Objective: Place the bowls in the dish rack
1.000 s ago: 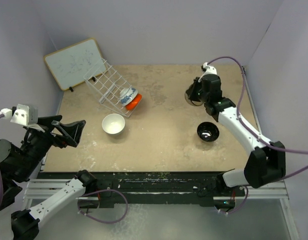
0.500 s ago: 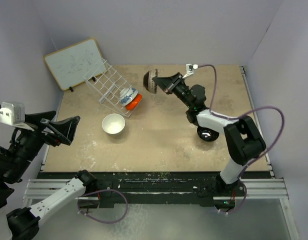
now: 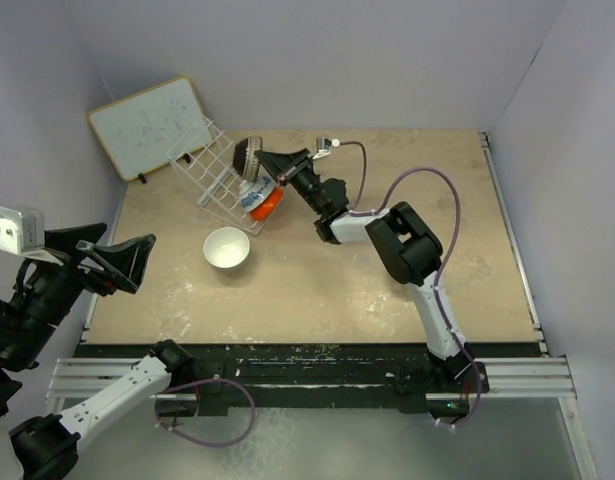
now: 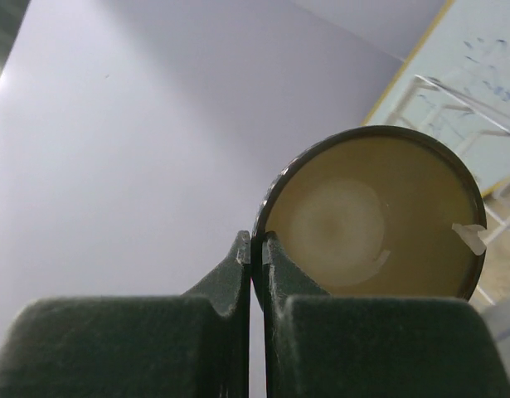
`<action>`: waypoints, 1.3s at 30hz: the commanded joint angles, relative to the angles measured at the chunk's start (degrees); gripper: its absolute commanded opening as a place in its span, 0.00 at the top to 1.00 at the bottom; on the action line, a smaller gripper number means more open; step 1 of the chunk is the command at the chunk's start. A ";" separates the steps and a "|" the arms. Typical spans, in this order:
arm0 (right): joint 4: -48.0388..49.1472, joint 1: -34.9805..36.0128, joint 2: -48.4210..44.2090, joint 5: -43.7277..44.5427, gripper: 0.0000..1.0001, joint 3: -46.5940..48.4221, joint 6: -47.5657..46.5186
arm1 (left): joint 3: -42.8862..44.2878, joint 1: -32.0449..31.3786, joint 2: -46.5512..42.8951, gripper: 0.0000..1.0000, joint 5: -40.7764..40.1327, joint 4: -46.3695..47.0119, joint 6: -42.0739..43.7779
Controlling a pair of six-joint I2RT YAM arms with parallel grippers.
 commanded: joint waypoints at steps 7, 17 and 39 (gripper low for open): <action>25.84 3.85 5.96 10.77 1.00 14.07 2.00 | 1.82 0.06 0.68 0.01 -0.45 -0.61 1.51; 25.88 6.75 8.22 14.48 1.00 14.36 2.68 | 3.12 -0.02 0.04 0.01 -1.07 -2.51 1.42; 26.10 8.62 9.27 23.89 1.00 5.71 9.78 | 3.03 -0.13 -0.24 0.01 -1.01 -3.41 0.89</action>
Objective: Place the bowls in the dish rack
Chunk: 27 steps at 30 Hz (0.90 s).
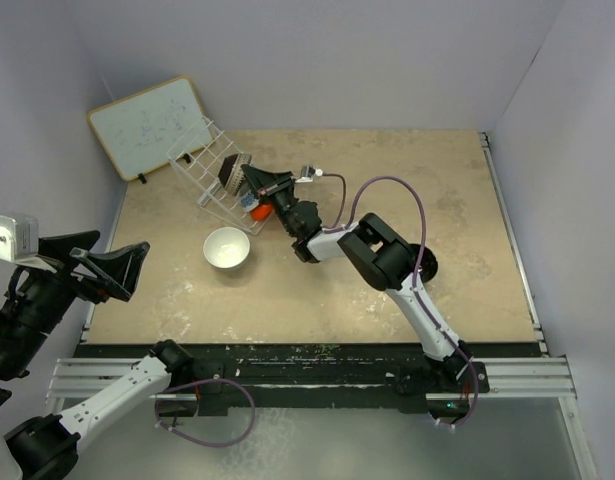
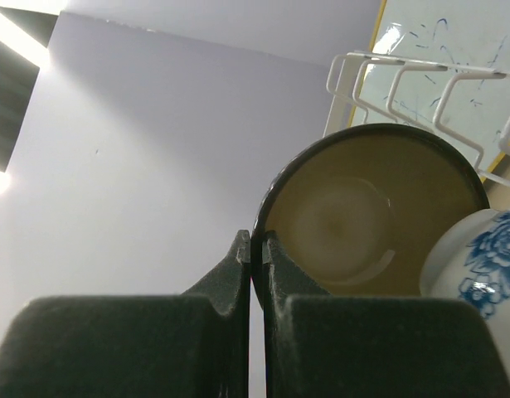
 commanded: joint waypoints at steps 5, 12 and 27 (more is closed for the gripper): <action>24.42 0.23 -1.11 3.62 1.00 -0.16 3.86 | 0.32 -0.12 -0.07 0.01 -0.63 1.21 0.72; 24.45 0.41 0.00 4.36 1.00 -0.91 5.69 | -0.04 -0.24 -0.08 0.01 -0.48 1.41 0.55; 24.40 0.75 2.70 4.97 0.96 0.11 8.43 | -0.03 -0.29 0.12 0.01 -0.62 1.25 0.58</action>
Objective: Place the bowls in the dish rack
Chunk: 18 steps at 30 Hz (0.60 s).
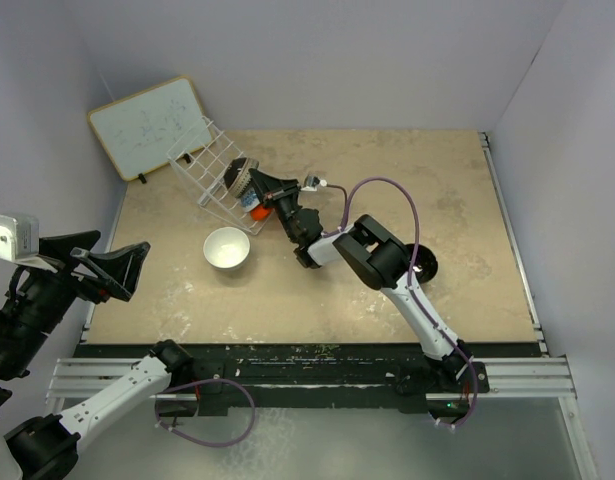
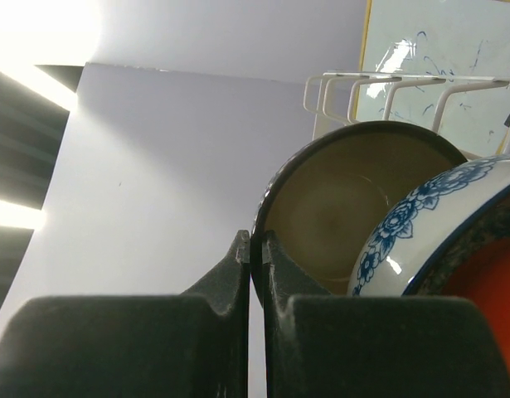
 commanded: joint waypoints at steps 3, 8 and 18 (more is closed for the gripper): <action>19.92 1.14 -1.14 2.05 0.94 0.07 2.08 | 0.01 -0.20 0.05 0.01 -0.55 1.32 0.52; 19.92 1.46 -2.19 3.54 0.94 -2.77 2.48 | 0.10 -0.20 -0.03 0.01 -0.46 1.41 0.42; 19.94 1.79 -4.07 4.28 0.74 -6.05 2.25 | -0.64 -0.17 -0.29 0.01 -0.45 1.81 0.22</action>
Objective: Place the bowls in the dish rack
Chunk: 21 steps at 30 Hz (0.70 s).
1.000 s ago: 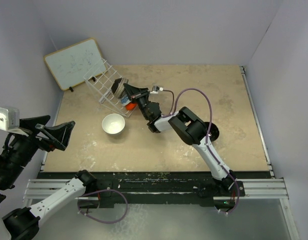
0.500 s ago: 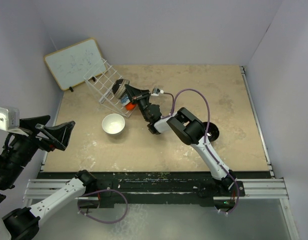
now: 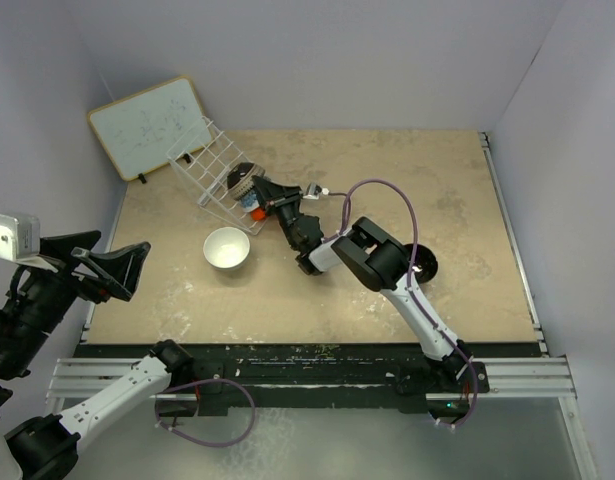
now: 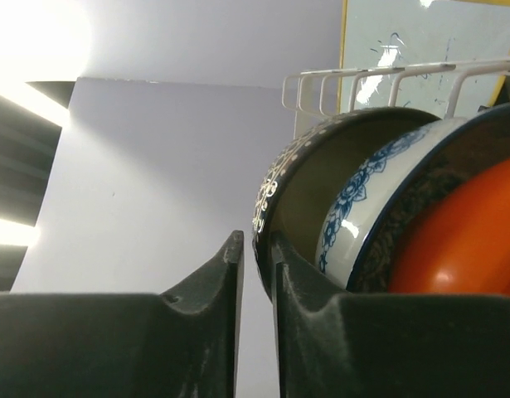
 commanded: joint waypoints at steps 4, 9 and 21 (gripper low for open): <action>18.28 0.90 -5.37 2.53 0.66 -4.71 -0.34 | -0.59 -0.20 -0.46 0.01 -0.46 2.04 0.22; 18.31 1.23 -6.58 4.50 0.62 -7.60 -0.94 | -0.56 -0.22 -0.63 0.01 -0.54 2.44 0.05; 18.36 1.38 -10.10 5.11 0.61 -13.94 -0.87 | -0.81 -0.27 -1.06 0.01 -1.07 2.77 -0.35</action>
